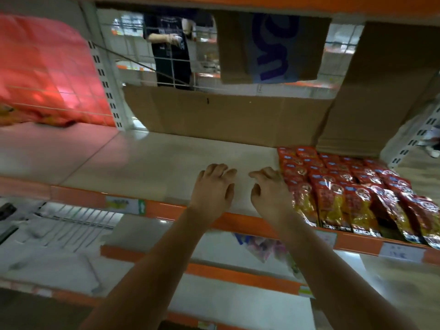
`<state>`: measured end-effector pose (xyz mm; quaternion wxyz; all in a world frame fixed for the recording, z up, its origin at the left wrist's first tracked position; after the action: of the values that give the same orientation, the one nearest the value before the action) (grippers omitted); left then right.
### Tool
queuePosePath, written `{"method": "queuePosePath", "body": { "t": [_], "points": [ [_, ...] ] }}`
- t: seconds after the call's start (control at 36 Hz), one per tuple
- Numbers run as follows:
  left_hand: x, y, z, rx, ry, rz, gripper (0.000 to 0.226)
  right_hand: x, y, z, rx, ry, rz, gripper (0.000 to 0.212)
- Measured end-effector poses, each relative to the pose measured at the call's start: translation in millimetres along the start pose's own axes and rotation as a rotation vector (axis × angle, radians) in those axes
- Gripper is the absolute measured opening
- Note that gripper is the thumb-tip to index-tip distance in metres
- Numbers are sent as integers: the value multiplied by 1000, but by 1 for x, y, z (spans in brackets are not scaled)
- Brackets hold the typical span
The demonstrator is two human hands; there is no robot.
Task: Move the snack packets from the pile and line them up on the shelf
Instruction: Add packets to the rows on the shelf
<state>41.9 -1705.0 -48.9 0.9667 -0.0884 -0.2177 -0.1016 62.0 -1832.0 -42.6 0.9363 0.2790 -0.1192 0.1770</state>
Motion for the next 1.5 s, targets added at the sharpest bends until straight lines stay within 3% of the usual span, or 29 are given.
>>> {"method": "queuePosePath", "body": {
  "t": [0.25, 0.53, 0.83, 1.14, 1.33, 1.5],
  "points": [
    [-45, 145, 51, 22, -76, 60, 42, 28, 131, -80, -32, 112, 86, 43],
    [-112, 303, 118, 52, -198, 172, 36, 48, 282, -172, 117, 75, 160, 40],
    [-157, 431, 155, 68, -266, 305, 34, 83, 395, -253, 72, 162, 273, 43],
    [-140, 571, 152, 111, -252, 341, 35, 164, 458, -345, 65, 225, 253, 43],
    [-106, 663, 135, 77, -179, 359, 35, 233, 469, -403, 35, 223, 112, 40],
    [-76, 709, 115, 23, -37, 354, 41, 270, 464, -429, -53, 158, -40, 55]
  ]
}}
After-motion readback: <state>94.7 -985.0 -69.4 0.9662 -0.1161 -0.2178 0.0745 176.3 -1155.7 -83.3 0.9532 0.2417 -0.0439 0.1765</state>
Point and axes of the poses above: each hand's wrist, its own x-axis towards the middle knuckle, its own z-axis out of the back of the hand, y = z × x, the point moved 6 cm from there along x, towards the middle knuckle, and after that the axes turned 5 degrees about x, right-handed, at the moved point
